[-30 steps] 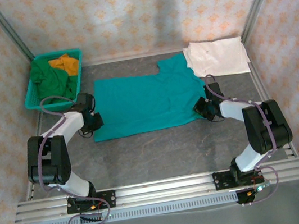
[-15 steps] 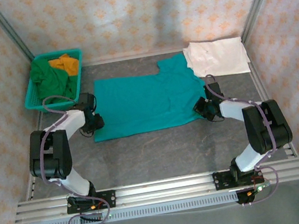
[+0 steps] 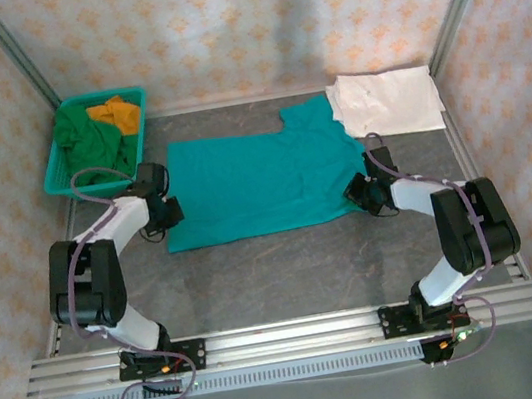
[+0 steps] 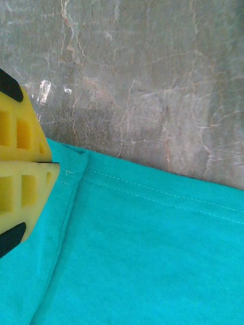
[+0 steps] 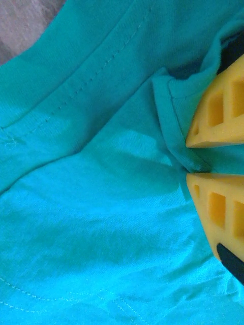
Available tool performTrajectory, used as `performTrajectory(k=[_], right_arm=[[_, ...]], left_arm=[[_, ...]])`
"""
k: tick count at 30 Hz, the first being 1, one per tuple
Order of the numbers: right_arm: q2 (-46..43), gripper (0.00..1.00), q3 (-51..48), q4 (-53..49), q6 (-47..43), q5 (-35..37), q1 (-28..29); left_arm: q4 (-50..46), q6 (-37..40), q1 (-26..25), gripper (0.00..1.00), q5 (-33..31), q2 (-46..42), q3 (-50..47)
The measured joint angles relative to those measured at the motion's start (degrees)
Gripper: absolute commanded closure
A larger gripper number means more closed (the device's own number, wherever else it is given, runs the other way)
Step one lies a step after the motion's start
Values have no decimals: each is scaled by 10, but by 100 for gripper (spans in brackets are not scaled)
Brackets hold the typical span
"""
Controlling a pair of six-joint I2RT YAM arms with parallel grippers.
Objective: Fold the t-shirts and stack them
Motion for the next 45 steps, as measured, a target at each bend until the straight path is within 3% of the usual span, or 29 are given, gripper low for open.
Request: performTrajectory(k=[5,7,12,17,21,27,38,45], right_arm=[[0,79,1,0,0,0,0],[0,79,1,0,0,0,0],[0,79,1,0,0,0,0],[1,79,1,3,0,0,0],[1,79,1,4,0,0,0],[1,79,1,4,0,0,0],[1,79,1,4,1,0,0],[1,80,9,-4,0,6,0]], left_arm=[[-6,0,0,100,0,-23,9],[-6,0,0,70,0,-24,10],[-8,2,0,55,2,-1,23],[-5,2,0,58,5,37,26],[-4,8,0,87,7,59,26],[-3,4,-3,99,9,58,26],[-27,2,-4,100,-2,-17,27],[-54,6,-4,100,-16,-19,54]])
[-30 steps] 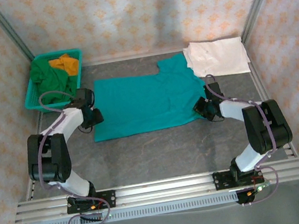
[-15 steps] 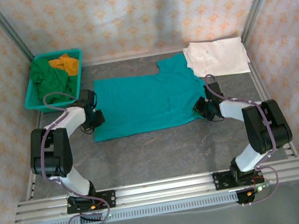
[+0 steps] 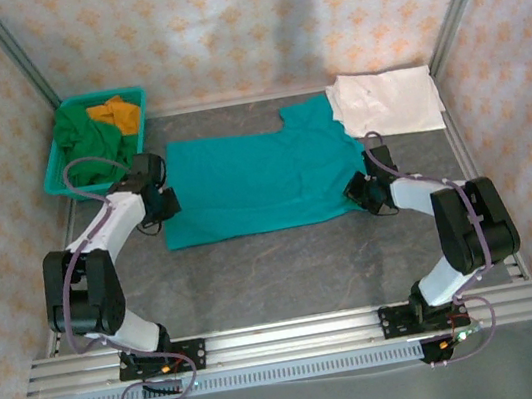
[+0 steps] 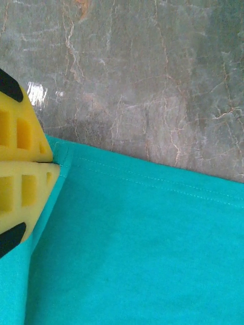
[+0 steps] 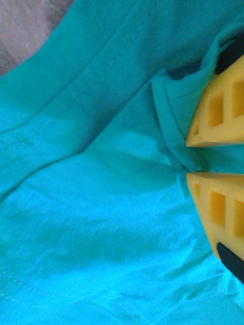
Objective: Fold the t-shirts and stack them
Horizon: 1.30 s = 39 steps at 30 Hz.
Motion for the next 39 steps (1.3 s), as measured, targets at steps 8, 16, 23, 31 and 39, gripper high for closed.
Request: performTrajectory(k=[8,16,23,31,39], right_arm=[[-12,71,56,-32,-8,18,-4],[-16,59,134,-55,-27,14,-4],[74,57,200,-88,-43,9,-4],[149,62,255,-116,-57,2,-3],[188,79,276,-118,-63,0,0]], left_arm=[[-3,9,0,100,0,40,48],[-3,11,0,100,2,66,48],[0,11,0,100,11,69,48],[6,11,0,100,17,77,48],[12,11,0,100,19,90,51]])
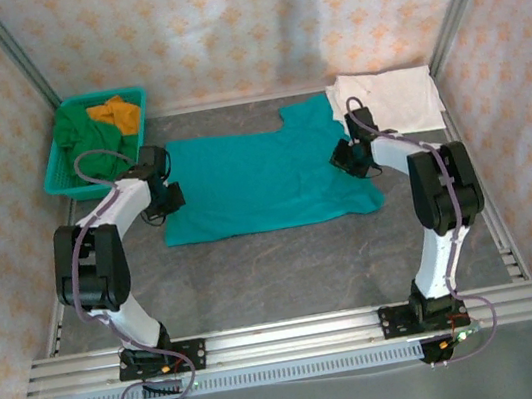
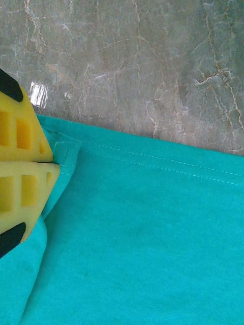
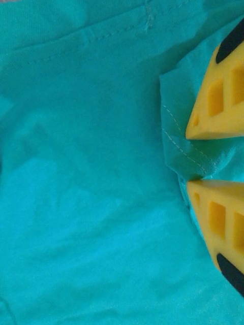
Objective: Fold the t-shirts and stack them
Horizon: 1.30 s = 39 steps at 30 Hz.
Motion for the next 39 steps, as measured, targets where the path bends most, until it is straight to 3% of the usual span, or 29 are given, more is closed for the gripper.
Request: performTrajectory(k=[7,20,39], right_arm=[[11,100,4,-3,0,0,1],[-82,100,4,-10,0,10,1],[-85,100,35,-17,-4,28,-1]], left_arm=[[3,0,0,100,0,6,12],[3,0,0,100,-3,-6,12],[-9,0,1,100,-14,-10,54]])
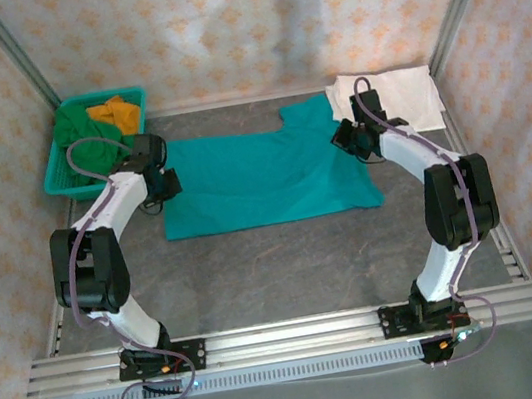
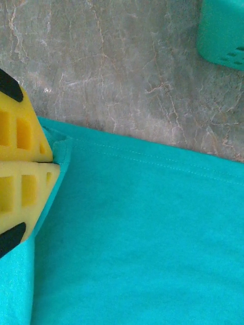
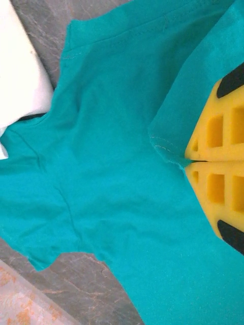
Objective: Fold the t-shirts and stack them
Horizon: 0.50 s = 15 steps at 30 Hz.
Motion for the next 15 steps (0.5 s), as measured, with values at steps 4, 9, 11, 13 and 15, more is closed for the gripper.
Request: performTrajectory(k=[4,9,11,13,15], right_arm=[[0,100,17,0,-4,11,-2],[6,100,39,-1,-9,17,-3],[16,100,47,-1,-9,17,-3],[28,100,53,-1,-9,17,-3],[44,80,59,-2,-9,17,-3]], left_arm=[[-5,0,1,100,-3,8,20],[-6,1,4,100,-4,37,40],[-7,4,5,100,-6,54,49],[-7,6,8,91,-8,72,56],[-10,11,9,67,-13,89,65]])
